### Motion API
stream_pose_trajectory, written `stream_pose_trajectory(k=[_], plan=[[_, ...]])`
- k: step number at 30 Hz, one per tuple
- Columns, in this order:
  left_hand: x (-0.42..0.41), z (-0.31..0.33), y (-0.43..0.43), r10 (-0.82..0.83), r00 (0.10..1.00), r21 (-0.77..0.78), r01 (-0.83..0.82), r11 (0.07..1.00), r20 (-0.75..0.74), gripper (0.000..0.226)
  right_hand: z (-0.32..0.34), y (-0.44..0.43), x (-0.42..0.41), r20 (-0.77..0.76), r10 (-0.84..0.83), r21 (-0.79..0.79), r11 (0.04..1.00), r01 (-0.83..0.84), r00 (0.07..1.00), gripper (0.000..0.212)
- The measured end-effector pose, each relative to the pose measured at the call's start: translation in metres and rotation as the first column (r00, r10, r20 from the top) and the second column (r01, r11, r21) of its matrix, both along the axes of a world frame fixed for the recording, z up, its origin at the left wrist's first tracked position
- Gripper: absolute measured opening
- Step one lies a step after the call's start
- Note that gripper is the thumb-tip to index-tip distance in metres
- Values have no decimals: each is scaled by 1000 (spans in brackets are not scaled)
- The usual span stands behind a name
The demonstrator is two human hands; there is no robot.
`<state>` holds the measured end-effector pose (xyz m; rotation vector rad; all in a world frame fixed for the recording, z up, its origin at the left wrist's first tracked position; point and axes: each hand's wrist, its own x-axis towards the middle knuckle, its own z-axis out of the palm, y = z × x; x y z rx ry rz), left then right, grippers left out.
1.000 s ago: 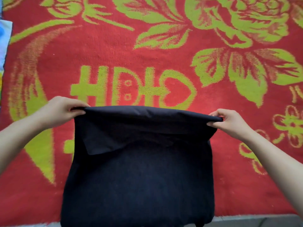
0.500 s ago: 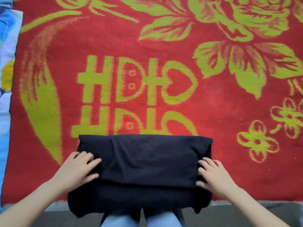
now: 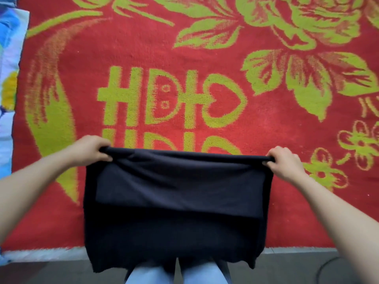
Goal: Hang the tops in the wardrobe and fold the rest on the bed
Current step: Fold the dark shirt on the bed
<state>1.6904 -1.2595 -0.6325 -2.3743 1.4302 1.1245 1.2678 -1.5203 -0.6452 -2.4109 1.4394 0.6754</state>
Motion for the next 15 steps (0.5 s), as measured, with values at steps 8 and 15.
stream_pose_trajectory(k=[8, 15], plan=[[15, 19, -26, 90, 971, -195, -46, 980, 221, 11, 18, -23, 24, 217, -158, -19, 986, 166, 963, 8], [-22, 21, 88, -209, 950, -487, 300, 820, 233, 22, 38, 51, -59, 534, 355, -245, 934, -261, 767, 6]])
